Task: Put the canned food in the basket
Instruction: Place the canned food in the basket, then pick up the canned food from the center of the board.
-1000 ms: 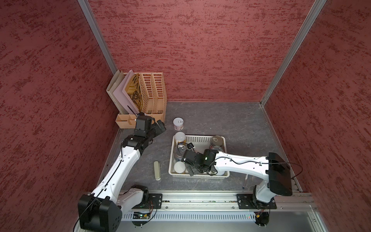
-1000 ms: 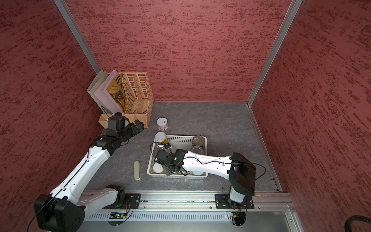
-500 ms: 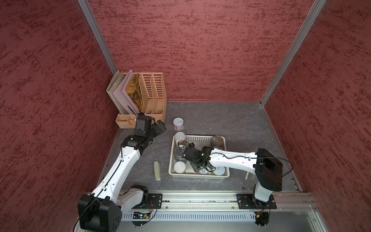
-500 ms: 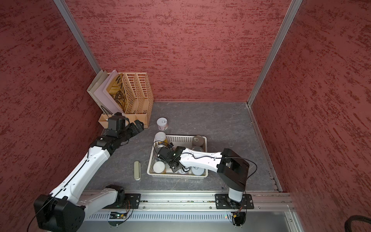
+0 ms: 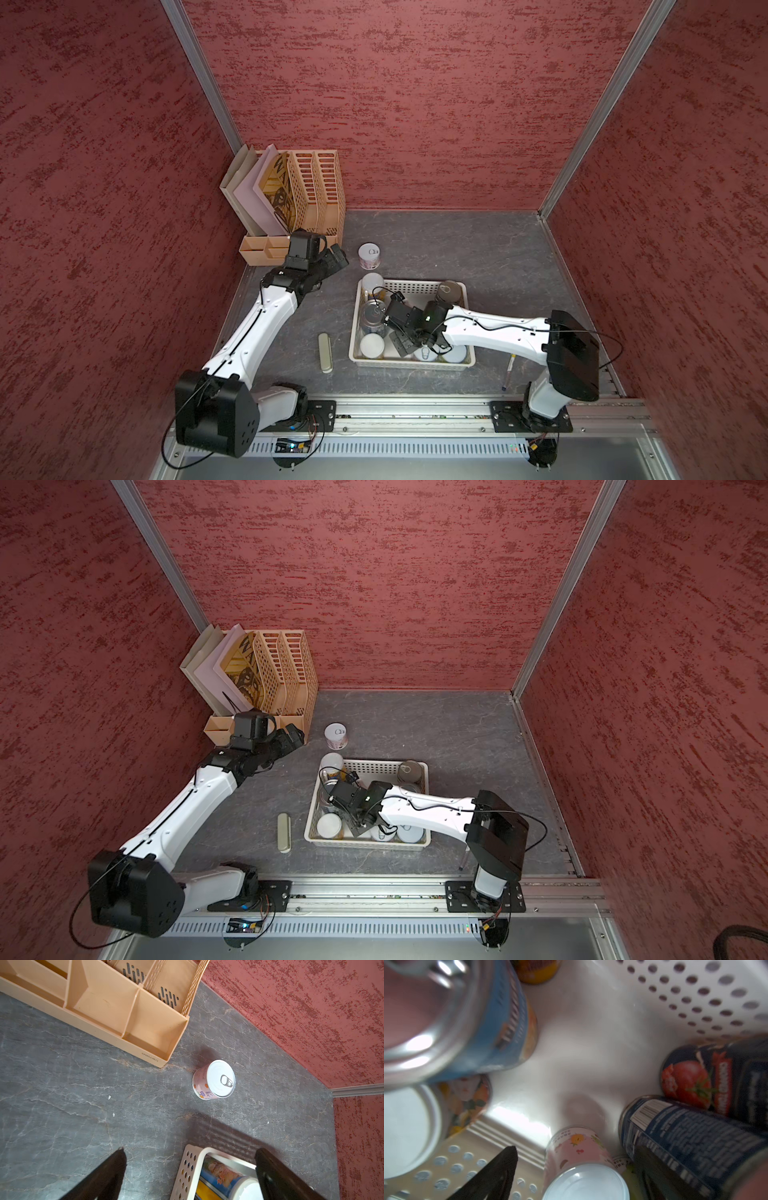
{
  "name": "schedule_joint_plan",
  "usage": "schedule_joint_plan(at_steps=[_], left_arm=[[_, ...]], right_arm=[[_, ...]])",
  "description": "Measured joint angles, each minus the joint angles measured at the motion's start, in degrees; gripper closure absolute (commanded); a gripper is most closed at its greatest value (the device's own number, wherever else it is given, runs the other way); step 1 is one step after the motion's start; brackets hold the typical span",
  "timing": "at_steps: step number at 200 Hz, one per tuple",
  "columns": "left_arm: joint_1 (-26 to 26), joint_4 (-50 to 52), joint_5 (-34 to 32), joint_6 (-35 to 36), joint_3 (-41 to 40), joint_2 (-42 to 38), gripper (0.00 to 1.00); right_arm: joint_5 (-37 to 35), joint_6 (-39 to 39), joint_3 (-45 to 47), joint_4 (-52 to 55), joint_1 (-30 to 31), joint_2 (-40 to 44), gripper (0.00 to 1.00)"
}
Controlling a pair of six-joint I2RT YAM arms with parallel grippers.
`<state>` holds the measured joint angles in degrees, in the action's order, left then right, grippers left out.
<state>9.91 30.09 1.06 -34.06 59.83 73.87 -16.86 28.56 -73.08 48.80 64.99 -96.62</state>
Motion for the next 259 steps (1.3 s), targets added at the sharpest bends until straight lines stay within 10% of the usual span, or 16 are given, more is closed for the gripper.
schedule_joint_plan(at_steps=[54, 127, 259], left_arm=[[0.46, -0.11, 1.88, 1.84, 10.36, 14.53, 0.00], [6.95, 4.26, -0.74, 6.54, 28.98, 35.95, 0.00], [7.69, 12.04, -4.15, 11.65, 42.36, 50.21, 0.00]], right_arm=[[-4.68, -3.02, -4.90, -2.03, -0.20, 8.41, 0.02], [-11.04, -4.96, 14.25, -13.07, -1.25, 31.93, 0.01], [-10.08, -3.96, 14.40, -13.92, -1.86, 28.35, 0.02]])
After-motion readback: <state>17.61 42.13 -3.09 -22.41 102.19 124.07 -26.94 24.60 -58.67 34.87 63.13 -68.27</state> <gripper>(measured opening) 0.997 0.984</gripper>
